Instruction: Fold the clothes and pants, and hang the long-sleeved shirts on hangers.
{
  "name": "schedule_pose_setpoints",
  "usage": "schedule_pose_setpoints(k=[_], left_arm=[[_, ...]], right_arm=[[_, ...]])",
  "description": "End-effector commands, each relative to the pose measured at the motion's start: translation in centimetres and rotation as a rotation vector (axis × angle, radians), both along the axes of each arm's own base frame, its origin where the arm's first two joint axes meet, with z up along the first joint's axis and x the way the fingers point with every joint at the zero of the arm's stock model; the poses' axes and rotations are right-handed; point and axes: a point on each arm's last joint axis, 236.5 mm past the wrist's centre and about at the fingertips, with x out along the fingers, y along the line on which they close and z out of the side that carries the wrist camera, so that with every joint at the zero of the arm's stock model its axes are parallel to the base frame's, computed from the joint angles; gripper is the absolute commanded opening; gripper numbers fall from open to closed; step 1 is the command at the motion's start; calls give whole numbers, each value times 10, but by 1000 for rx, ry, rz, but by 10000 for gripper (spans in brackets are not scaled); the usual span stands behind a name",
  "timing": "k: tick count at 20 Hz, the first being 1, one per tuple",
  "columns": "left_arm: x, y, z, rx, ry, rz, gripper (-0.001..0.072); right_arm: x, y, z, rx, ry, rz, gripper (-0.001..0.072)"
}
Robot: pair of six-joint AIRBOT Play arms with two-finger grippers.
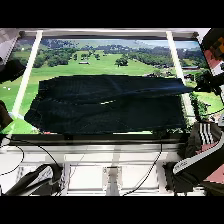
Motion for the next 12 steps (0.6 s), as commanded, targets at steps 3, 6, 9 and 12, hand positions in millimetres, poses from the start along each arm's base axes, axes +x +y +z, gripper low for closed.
schedule_pose_setpoints(k=[3, 6, 9, 12], left_arm=[[4, 1, -8, 1, 16, -4, 254], [5, 1, -17, 19, 37, -27, 190], [5, 1, -25, 85, 46, -85, 37], [-10, 2, -41, 68, 117, -107, 36]], right_arm=[[-2, 6, 8, -3, 2, 8, 355], [1, 14, 26, 5, -44, 16, 311], [1, 21, 51, -28, -128, 95, 15], [0, 24, 68, -78, -229, 145, 13]])
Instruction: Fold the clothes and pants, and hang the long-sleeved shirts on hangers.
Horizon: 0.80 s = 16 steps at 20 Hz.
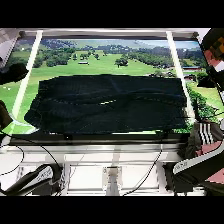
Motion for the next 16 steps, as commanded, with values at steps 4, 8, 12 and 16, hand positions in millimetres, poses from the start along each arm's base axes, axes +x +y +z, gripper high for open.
schedule_pose_setpoints(k=[4, 8, 12, 16], left_arm=[[-56, 13, -61, -54, 165, 40, 35], [-117, 27, -96, -108, 245, 142, 36], [-154, 53, -112, -210, 273, 357, 50], [-199, 85, -147, -314, 382, 594, 411]], right_arm=[[-9, 31, 20, 50, -219, 69, 13], [-47, 60, -5, 142, -261, 21, 13], [-90, 71, -40, 128, -277, -84, 14], [-129, 87, -71, 173, -207, -118, 16]])
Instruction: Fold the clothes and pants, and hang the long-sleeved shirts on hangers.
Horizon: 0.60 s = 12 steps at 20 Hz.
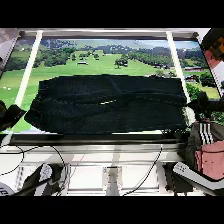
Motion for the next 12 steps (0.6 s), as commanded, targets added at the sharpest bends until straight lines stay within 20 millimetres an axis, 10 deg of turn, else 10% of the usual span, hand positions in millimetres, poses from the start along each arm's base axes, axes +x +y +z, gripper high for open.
schedule_pose_setpoints(k=[1, 3, 4, 12], left_arm=[[-40, 20, -32, -93, 80, 211, 411], [-56, 23, -55, -148, 118, 277, 411], [-65, 21, -67, -182, 146, 292, 411], [-45, 0, -104, -341, 91, 157, 407]], right_arm=[[-28, 19, -26, 41, 39, -12, 32], [-28, 29, -30, 45, 50, 17, 515], [-26, 34, -29, 43, 46, 33, 628], [-22, 70, -26, 59, 44, 143, 627]])
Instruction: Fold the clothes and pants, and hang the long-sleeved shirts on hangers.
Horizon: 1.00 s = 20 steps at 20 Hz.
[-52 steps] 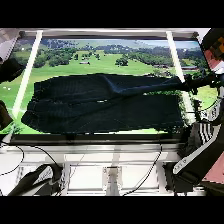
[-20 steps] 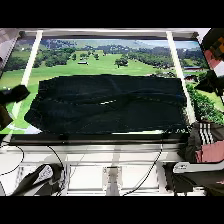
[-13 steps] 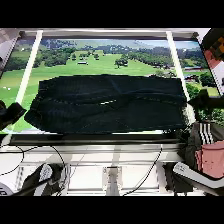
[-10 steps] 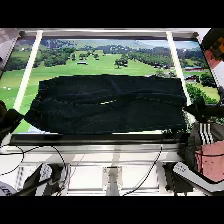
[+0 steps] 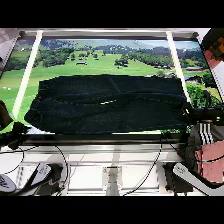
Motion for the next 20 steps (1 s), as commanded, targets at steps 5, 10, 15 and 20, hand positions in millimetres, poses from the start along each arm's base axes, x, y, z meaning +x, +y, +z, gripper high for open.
schedule_pose_setpoints(k=[5, 10, 15, 20], left_arm=[[36, 2, -26, -68, -153, -54, 395], [56, -3, -39, -129, -244, -69, 300], [59, 4, -51, -113, -247, -59, 300], [65, 7, -46, -88, -290, -73, 194]], right_arm=[[-10, 23, 9, 82, 38, 48, 627], [-18, 34, 16, 140, 72, 59, 627], [-7, 40, 26, 190, 34, 32, 627], [-2, 43, 33, 219, 12, 19, 626]])
